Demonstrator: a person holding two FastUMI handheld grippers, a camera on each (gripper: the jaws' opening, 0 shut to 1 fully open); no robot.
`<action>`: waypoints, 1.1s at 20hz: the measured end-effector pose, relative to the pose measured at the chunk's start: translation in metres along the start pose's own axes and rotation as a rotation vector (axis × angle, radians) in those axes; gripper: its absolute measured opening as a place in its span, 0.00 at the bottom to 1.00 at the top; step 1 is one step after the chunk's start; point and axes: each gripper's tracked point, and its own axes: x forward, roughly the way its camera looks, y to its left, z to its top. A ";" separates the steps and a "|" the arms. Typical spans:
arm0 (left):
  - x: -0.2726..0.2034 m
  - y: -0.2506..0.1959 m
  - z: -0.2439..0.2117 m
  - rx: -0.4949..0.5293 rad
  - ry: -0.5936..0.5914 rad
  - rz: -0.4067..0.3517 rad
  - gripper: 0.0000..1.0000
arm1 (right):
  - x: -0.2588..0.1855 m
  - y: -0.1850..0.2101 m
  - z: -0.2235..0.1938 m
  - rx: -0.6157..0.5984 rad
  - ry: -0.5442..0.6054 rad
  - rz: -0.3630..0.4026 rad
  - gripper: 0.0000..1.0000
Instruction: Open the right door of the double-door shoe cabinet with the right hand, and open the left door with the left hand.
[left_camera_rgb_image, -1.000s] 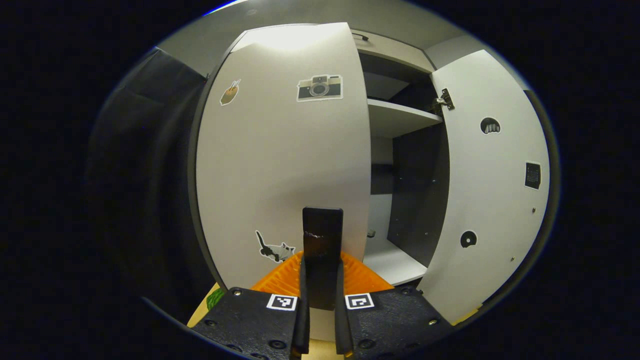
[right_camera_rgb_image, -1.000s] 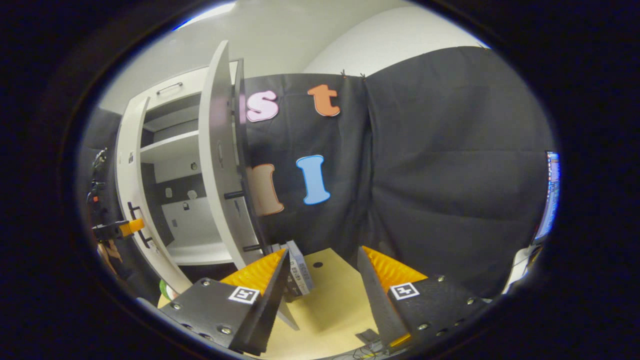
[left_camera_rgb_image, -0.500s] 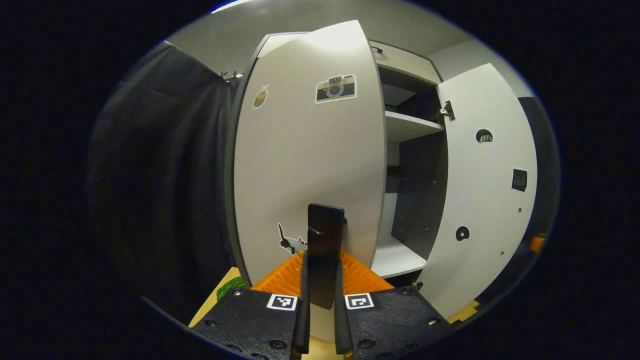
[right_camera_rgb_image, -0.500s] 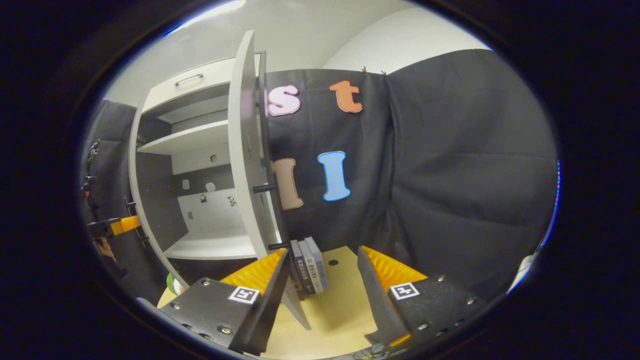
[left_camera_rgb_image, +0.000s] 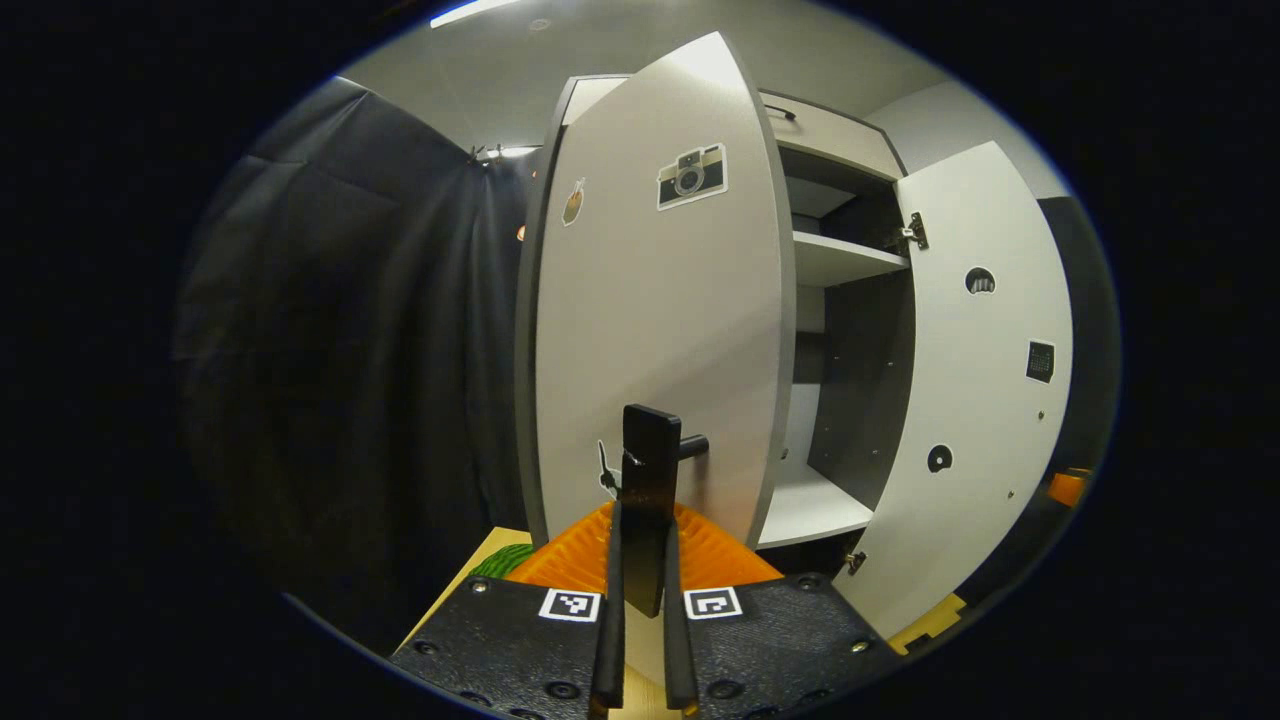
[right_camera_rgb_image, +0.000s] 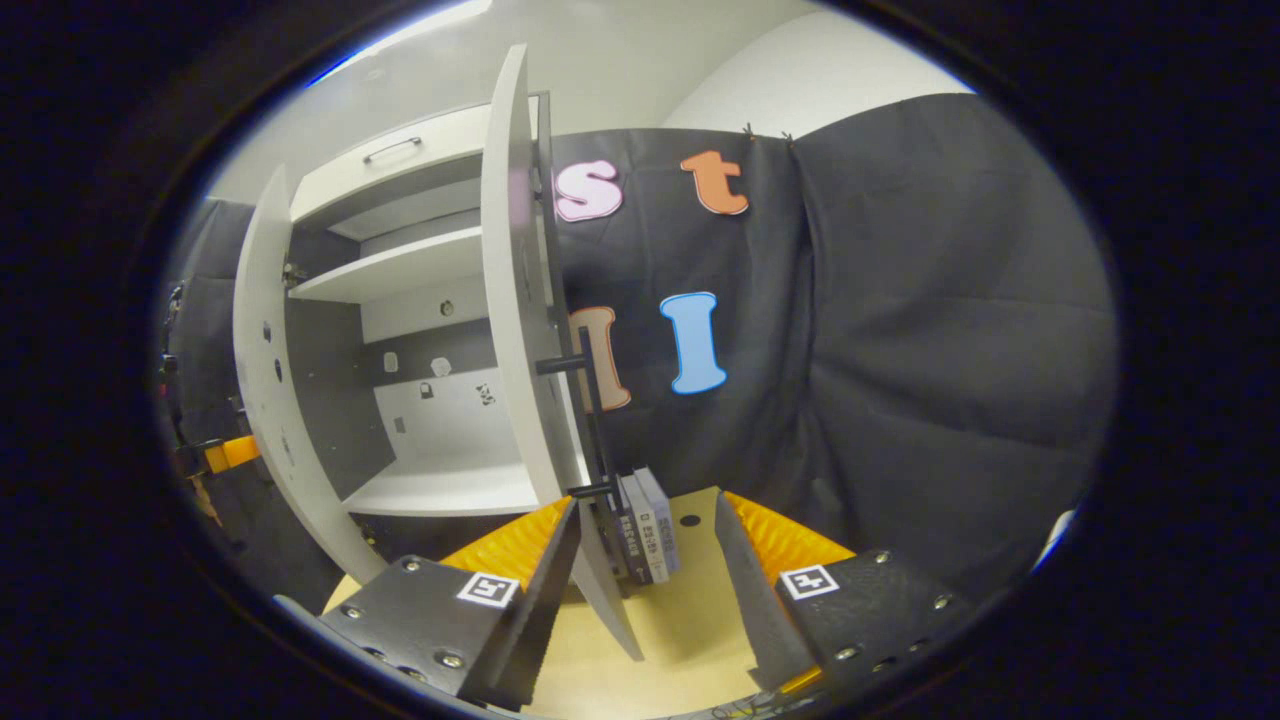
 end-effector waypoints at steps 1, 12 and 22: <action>-0.002 0.005 0.000 0.001 -0.001 0.007 0.15 | 0.001 0.002 -0.002 0.002 0.004 0.007 0.80; -0.019 0.046 0.002 0.027 0.006 0.068 0.08 | 0.006 0.021 -0.001 -0.009 -0.002 0.032 0.80; -0.022 0.086 0.000 0.038 0.005 0.133 0.06 | 0.002 0.019 -0.007 0.015 -0.002 0.019 0.80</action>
